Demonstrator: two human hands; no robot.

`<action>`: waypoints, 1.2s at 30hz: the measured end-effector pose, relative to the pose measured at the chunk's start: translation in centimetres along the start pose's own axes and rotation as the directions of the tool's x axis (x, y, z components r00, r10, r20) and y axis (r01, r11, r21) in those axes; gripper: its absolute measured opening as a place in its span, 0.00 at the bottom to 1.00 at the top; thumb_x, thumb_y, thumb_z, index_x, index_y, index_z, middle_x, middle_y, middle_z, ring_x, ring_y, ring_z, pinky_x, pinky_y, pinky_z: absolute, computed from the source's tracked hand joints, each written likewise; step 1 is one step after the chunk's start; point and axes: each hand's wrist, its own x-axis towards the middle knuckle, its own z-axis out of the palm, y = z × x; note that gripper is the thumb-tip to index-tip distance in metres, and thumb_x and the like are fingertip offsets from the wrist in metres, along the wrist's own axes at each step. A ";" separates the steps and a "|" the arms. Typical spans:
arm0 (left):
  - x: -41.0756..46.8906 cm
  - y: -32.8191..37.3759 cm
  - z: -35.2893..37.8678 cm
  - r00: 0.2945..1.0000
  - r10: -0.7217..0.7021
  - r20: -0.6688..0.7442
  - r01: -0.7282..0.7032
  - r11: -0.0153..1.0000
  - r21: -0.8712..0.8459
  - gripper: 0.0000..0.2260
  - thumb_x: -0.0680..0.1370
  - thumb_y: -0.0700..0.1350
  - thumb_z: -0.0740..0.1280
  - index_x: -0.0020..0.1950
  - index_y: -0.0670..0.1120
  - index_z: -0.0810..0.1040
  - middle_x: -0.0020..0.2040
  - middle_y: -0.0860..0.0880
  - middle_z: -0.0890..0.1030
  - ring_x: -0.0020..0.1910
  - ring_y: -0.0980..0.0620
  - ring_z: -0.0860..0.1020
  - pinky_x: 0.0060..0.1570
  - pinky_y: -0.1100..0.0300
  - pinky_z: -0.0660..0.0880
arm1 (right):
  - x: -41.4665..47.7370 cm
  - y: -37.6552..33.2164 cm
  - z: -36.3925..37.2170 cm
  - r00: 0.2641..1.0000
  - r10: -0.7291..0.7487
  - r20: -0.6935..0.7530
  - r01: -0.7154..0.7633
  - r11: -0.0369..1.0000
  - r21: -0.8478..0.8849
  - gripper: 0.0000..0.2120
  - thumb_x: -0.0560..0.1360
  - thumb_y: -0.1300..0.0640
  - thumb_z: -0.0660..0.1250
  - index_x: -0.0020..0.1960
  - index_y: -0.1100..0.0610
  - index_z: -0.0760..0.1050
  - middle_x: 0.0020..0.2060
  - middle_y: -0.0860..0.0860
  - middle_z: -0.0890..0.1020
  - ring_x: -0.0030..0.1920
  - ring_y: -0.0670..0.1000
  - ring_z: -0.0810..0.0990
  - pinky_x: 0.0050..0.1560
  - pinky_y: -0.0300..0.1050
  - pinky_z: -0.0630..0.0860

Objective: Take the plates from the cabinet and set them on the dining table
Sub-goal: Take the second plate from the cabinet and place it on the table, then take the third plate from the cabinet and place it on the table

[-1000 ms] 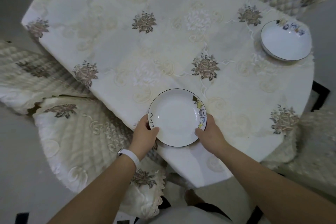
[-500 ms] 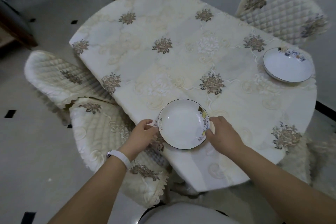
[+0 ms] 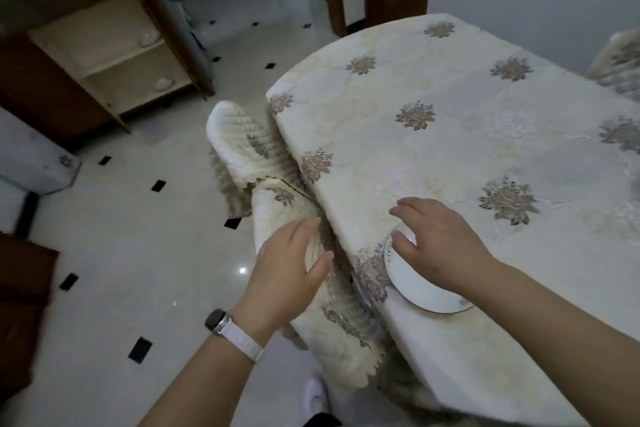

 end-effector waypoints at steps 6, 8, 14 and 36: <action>-1.1 -6.2 -3.7 0.990 -0.070 -0.122 0.078 0.995 0.062 0.25 0.77 0.58 0.59 0.73 0.53 0.67 0.71 0.53 0.70 0.71 0.53 0.65 0.70 0.52 0.60 | 3.9 -7.1 -0.2 0.990 -0.142 -0.002 0.142 0.989 -0.047 0.20 0.74 0.47 0.60 0.60 0.56 0.78 0.60 0.54 0.80 0.58 0.59 0.77 0.55 0.55 0.75; -1.1 -8.9 -4.9 0.988 -0.079 -0.133 0.088 0.994 0.067 0.25 0.77 0.59 0.58 0.73 0.54 0.67 0.72 0.53 0.70 0.71 0.53 0.65 0.70 0.51 0.60 | 5.4 -9.9 0.3 0.986 -0.163 0.025 0.164 0.985 -0.055 0.20 0.74 0.47 0.59 0.59 0.56 0.78 0.58 0.53 0.80 0.57 0.59 0.77 0.55 0.55 0.75; -2.0 -19.4 -9.9 0.974 -0.122 -0.190 0.132 0.990 0.041 0.26 0.75 0.61 0.55 0.71 0.53 0.70 0.69 0.52 0.72 0.69 0.50 0.68 0.68 0.50 0.64 | 10.3 -21.0 4.8 0.973 -0.219 0.078 0.224 0.972 -0.072 0.27 0.74 0.41 0.52 0.65 0.53 0.74 0.64 0.50 0.76 0.63 0.56 0.73 0.62 0.53 0.71; -4.3 -44.8 -23.4 0.886 -0.321 -0.334 0.347 0.938 0.019 0.27 0.75 0.61 0.56 0.71 0.51 0.71 0.69 0.49 0.73 0.68 0.48 0.68 0.67 0.49 0.64 | 26.2 -45.1 15.0 0.892 -0.424 0.156 0.432 0.902 -0.018 0.21 0.78 0.45 0.60 0.68 0.53 0.71 0.65 0.49 0.74 0.64 0.54 0.71 0.65 0.52 0.68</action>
